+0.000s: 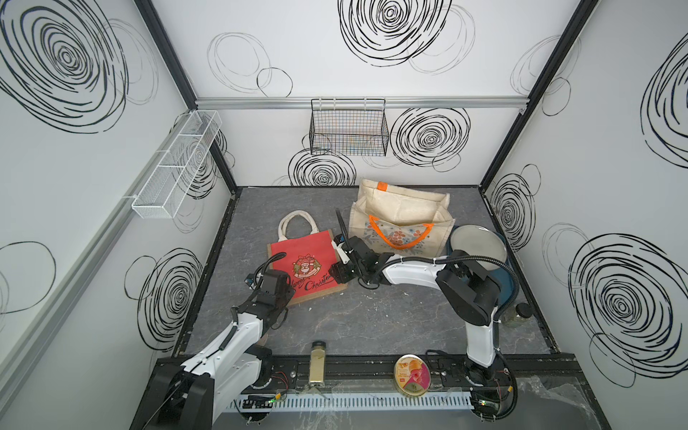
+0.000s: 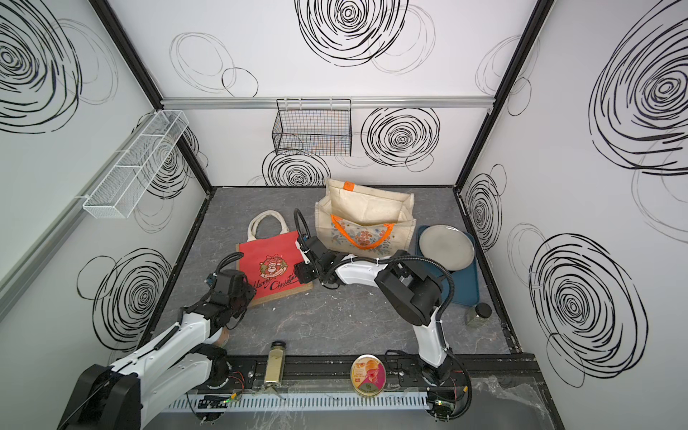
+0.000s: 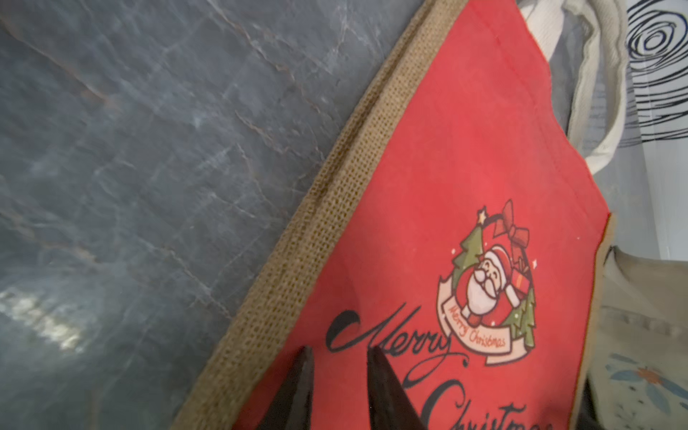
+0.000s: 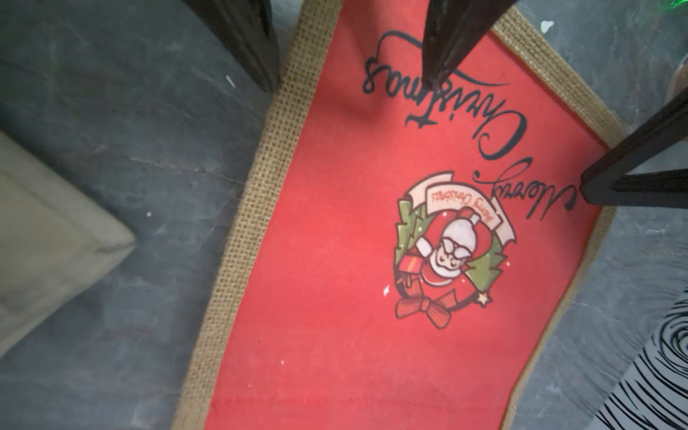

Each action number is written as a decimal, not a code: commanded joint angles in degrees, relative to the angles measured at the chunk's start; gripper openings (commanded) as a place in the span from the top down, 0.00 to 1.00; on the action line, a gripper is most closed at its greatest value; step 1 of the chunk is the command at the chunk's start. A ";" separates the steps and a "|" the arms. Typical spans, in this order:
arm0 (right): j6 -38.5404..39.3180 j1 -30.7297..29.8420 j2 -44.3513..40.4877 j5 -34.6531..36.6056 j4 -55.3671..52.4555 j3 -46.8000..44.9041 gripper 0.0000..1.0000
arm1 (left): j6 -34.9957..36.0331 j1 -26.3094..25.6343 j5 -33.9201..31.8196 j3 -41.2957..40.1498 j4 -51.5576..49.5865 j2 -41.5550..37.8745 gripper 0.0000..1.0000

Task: Put away the canvas bag
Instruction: Move the canvas bag to the center of the board.

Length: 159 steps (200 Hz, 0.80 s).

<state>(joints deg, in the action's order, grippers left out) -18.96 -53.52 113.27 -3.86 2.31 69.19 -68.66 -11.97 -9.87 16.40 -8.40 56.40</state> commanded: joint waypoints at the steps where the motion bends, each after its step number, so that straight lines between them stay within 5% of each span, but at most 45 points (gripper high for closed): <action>1: -0.46 -1.56 1.18 0.18 -1.62 -0.28 0.50 | -1.71 -0.34 -2.26 0.62 1.62 2.19 0.71; 48: -0.82 -4.51 4.60 0.30 -1.95 3.14 0.62 | -3.41 2.08 -3.39 -0.93 7.07 7.30 0.74; 159: -1.25 -6.34 15.90 -1.43 -4.37 19.14 0.60 | -3.56 16.57 -4.54 1.29 19.53 17.40 0.77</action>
<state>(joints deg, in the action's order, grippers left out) -19.75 -59.07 126.48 -3.05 -0.05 85.21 -71.20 2.00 -13.63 17.21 8.49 70.39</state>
